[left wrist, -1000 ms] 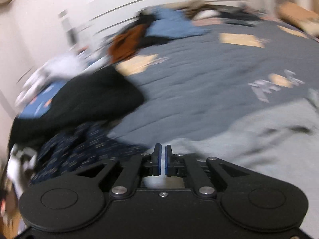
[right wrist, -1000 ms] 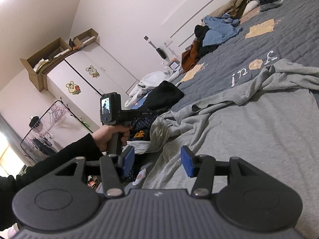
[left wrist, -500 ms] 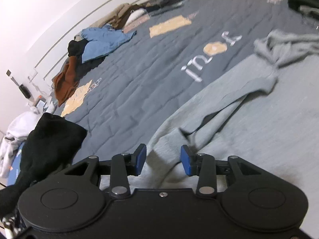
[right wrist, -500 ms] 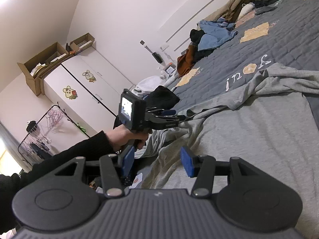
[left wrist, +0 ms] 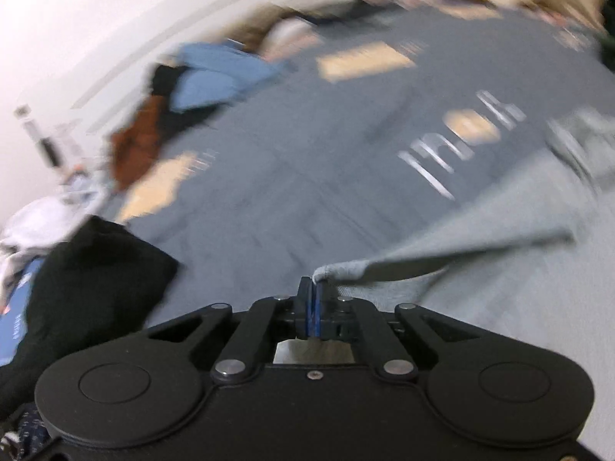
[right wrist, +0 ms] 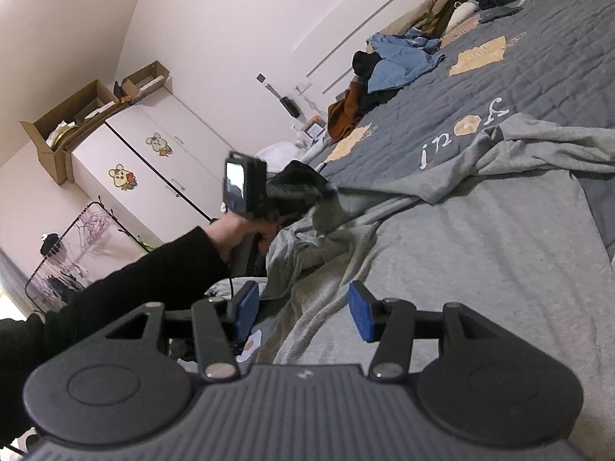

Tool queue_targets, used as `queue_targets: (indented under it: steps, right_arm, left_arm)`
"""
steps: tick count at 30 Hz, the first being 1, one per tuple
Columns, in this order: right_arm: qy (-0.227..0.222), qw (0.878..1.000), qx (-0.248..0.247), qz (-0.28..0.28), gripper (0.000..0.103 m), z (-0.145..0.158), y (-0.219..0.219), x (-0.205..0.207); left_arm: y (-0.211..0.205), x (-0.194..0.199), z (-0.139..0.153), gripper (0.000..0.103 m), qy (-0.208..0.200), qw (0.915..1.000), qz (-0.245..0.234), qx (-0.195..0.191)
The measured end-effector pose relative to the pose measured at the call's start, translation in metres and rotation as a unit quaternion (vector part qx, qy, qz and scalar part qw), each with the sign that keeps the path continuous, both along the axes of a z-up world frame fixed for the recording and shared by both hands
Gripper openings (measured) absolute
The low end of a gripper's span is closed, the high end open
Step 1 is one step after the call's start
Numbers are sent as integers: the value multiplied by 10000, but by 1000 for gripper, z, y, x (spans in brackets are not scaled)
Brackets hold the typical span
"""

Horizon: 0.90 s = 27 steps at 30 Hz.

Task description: Fold clothes

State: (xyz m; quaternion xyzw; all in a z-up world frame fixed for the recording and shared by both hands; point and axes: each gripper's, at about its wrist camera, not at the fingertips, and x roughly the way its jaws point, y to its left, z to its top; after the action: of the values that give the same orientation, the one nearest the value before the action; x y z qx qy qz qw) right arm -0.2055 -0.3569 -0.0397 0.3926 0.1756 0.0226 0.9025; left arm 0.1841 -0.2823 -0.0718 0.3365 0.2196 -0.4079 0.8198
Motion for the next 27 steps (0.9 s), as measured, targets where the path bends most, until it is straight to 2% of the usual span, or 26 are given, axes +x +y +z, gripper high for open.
queue_targets:
  steps: [3,4,7,8,11,12,13,15,21,27]
  right_arm:
    - [55,10000,-2,-25,51,-3,-1,0]
    - [54,10000,-1,-34,51,-3,-1,-1]
    - [45,10000,-1,-52,51,-2,-2,-2]
    - [47,10000,-6,-62,51,-2,-2,-2]
    - [34,10000,10,-78,51,-2,-3,-4]
    - [27,10000,19,-83,51,-1,-3,-4]
    - [18,10000,19,-85,51,-1,-3,-5]
    - [-8,10000,13,-95,51,1,-3,-6]
    - [-54,9999,-24,-95,51,4,-2,-8]
    - [-51,9999,-11,-125,51,5,-3,-10]
  left_arm:
    - [-7,10,4,1,-51,9993,312,-185]
    - [-10,12,2,1,-81,9991,394,-161]
    - [-17,14,-8,3,285,9982,529,89]
    - [-17,9,-11,3,282,9984,471,142]
    - [-13,-9,-13,5,317,9991,210,167]
    - [-12,-14,-12,10,382,9991,145,130]
    - [-9,-22,-10,21,491,9988,54,53]
    - [-5,-43,-7,32,428,9987,-259,-17]
    - [-25,-104,-13,33,243,9918,-1252,113]
    - [-62,-138,-35,39,26,9821,-1834,418]
